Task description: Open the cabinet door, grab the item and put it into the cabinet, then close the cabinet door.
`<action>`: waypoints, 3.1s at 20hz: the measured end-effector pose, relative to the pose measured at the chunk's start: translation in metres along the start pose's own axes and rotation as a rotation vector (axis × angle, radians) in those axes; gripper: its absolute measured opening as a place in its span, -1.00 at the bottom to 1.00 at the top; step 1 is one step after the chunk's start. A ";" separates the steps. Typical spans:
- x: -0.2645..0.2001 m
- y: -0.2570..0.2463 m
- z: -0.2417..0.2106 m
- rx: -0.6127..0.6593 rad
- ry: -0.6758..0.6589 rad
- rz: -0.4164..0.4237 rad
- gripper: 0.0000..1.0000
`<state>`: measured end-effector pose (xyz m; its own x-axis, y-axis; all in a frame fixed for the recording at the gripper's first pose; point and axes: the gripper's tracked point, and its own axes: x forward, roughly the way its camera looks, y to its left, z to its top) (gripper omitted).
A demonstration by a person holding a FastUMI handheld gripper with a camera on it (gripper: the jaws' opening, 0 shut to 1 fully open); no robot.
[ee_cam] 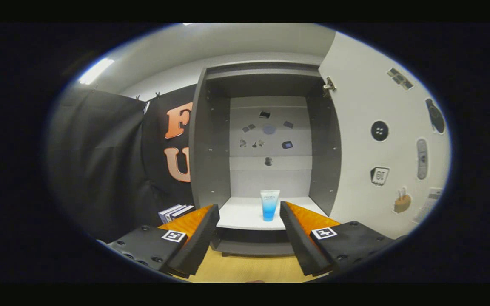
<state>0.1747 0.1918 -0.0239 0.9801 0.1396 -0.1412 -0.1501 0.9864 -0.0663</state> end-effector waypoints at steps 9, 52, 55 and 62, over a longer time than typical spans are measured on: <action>-0.183 -0.110 0.048 -0.043 -0.123 -0.309 0.84; -0.168 -0.284 0.024 -0.037 -0.099 -0.527 0.83; -0.167 -0.264 0.024 -0.051 -0.103 -0.548 0.83; -0.158 -0.220 0.023 -0.056 -0.110 -0.566 0.82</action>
<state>0.0556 -0.0454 0.0358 0.9169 -0.3976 0.0346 0.3980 0.9044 -0.1539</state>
